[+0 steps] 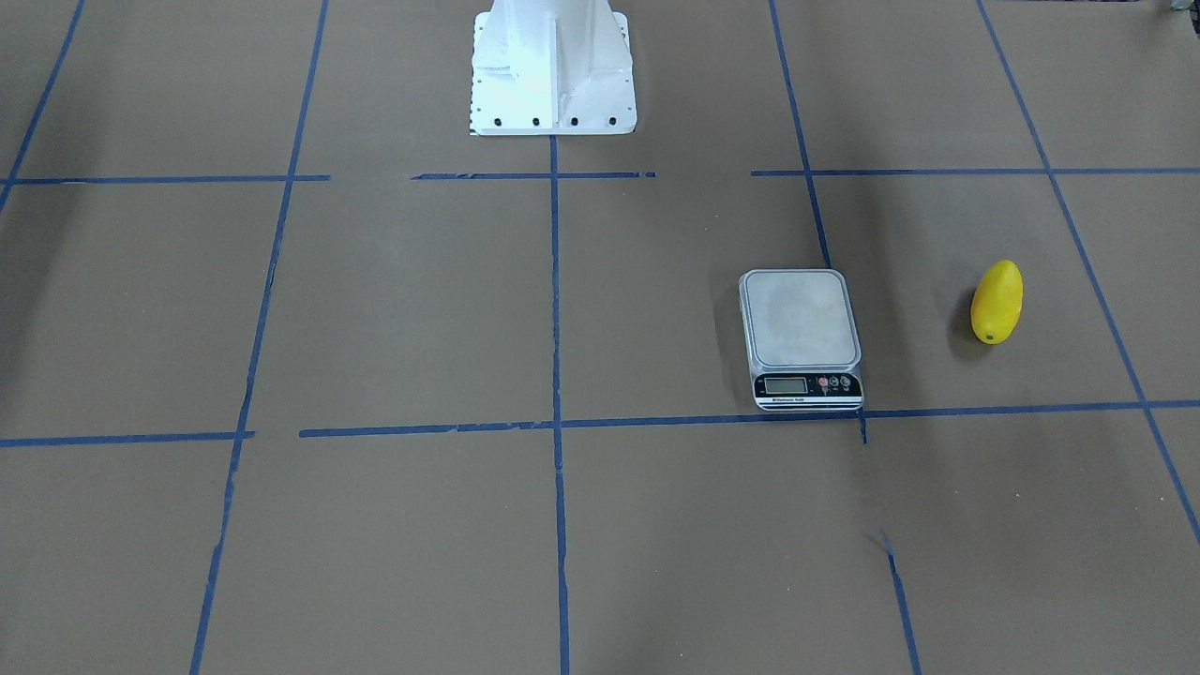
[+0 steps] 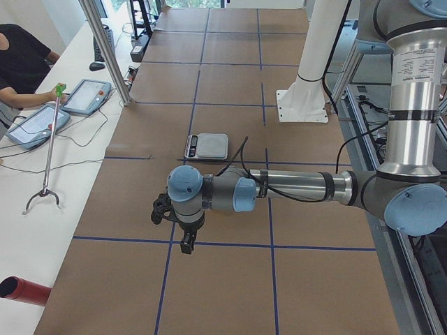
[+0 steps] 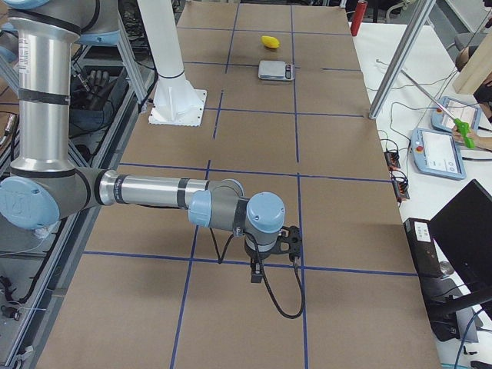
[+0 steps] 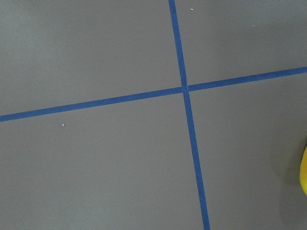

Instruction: Weigh mango

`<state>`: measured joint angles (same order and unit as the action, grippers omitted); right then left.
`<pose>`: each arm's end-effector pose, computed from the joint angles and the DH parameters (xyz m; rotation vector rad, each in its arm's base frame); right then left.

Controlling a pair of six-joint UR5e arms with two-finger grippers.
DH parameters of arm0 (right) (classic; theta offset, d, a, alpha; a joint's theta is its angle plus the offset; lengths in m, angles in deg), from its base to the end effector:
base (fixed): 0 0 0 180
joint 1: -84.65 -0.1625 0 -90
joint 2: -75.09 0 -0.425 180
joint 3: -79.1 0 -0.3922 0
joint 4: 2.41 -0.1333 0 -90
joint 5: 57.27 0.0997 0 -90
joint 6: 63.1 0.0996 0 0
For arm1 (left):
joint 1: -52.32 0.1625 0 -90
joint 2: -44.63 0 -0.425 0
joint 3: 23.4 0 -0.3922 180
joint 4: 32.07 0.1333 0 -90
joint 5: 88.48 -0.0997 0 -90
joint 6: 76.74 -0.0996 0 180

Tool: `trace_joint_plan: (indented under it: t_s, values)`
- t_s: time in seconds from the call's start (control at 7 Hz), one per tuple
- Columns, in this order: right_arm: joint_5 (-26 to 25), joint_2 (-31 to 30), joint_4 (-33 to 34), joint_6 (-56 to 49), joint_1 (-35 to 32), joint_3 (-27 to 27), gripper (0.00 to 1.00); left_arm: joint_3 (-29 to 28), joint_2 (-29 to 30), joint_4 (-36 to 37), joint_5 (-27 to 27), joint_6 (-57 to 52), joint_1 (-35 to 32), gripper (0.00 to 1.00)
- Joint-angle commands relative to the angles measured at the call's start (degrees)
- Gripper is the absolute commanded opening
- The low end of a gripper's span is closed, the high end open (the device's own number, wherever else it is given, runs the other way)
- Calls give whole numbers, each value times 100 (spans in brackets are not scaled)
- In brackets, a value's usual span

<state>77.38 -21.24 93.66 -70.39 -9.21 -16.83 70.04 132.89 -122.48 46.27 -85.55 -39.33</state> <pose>0.0925 -0.4312 0.6693 -0.0310 -0.7851 -0.0128 -0.0770 -0.4793 0.6427 0.1061 0.7751 0.1329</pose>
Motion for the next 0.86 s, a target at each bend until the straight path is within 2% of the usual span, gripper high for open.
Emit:
trace_joint_plan:
  t_s: [0.0,0.29,0.43,0.71]
  values:
    - [0,0,0,0,0,-5,100,-36,-1,-29,26,-33,7,100]
    - [0,0,0,0,0,4,100,138,173,-30,-1,36,24,100]
    - [0,0,0,0,0,-5,100,496,227,-21,-1,211,50,100]
    - [0,0,0,0,0,4,100,929,236,-64,34,1052,251,100]
